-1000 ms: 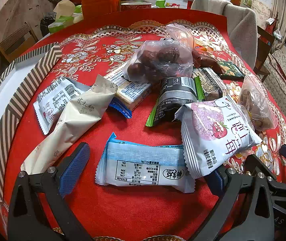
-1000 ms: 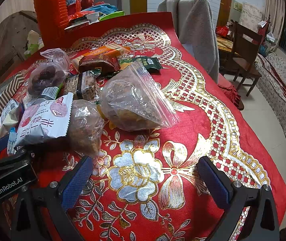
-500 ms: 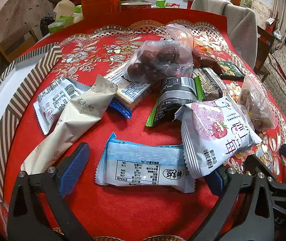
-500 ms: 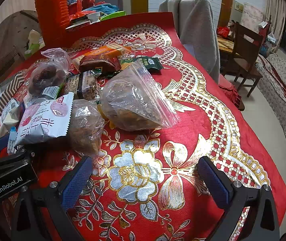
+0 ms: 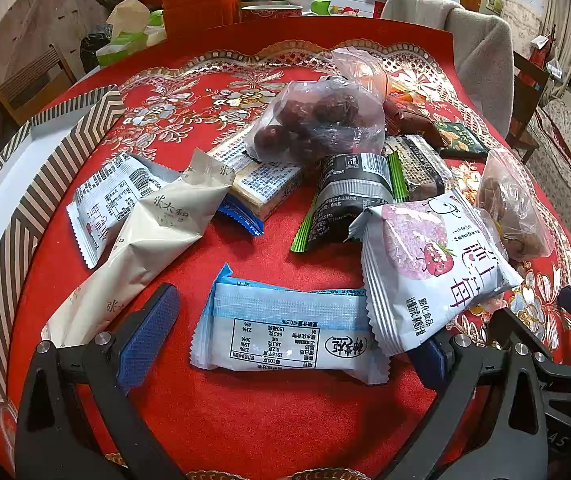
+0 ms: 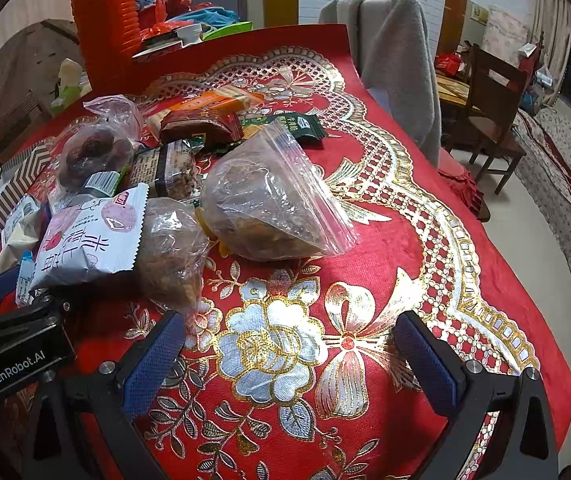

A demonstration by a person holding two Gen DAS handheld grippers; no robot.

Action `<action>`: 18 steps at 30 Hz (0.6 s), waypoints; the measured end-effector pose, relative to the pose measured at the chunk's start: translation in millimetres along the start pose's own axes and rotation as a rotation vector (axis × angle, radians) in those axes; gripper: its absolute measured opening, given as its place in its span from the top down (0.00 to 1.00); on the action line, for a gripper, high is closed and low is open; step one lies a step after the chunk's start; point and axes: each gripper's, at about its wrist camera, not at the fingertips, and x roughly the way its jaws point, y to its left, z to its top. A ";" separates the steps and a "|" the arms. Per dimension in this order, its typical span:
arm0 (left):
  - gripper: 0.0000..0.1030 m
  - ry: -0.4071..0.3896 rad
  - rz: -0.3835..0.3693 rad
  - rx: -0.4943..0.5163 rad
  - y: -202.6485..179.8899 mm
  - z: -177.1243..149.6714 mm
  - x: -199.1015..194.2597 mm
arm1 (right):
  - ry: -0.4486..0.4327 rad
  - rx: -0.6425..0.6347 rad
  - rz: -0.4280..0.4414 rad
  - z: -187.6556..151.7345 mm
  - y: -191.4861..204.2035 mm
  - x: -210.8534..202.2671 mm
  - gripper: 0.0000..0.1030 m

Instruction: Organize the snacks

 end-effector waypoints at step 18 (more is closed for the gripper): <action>0.00 0.185 -0.166 0.288 10.0 -29.9 -23.9 | 0.000 0.002 -0.002 -0.1 5.3 0.6 0.00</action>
